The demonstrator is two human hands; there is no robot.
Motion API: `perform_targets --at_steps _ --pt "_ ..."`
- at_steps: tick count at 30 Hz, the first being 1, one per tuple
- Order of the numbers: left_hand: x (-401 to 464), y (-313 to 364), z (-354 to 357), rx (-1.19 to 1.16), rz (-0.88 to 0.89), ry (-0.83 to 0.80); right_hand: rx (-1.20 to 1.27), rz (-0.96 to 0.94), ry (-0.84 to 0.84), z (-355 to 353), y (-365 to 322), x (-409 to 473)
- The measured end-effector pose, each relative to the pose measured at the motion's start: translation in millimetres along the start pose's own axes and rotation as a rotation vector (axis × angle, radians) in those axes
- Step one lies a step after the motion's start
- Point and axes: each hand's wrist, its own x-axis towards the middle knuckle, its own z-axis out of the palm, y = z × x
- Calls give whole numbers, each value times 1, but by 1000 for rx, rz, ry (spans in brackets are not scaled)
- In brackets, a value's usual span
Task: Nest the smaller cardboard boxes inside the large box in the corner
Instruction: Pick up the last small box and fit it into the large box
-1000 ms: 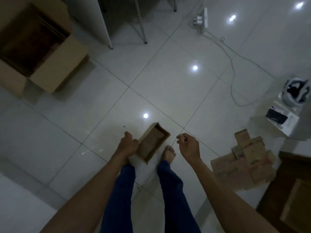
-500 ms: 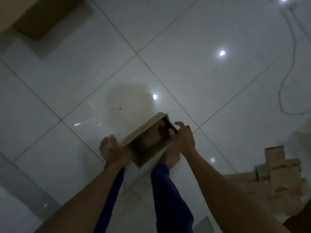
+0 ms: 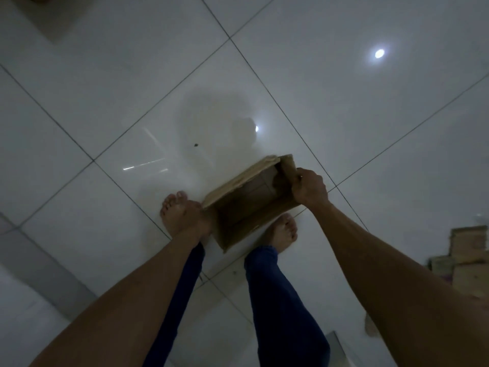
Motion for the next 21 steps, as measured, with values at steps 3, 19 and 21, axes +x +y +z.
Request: perform_targets --at_steps 3,19,21 --pt "-3 -2 -25 25 147 -106 12 -17 39 -15 -3 -12" --pt "-158 -12 -310 -354 360 -59 222 -127 168 -200 -134 -248" --pt "-189 -18 -338 -362 383 -37 247 -138 162 -220 -146 -280"
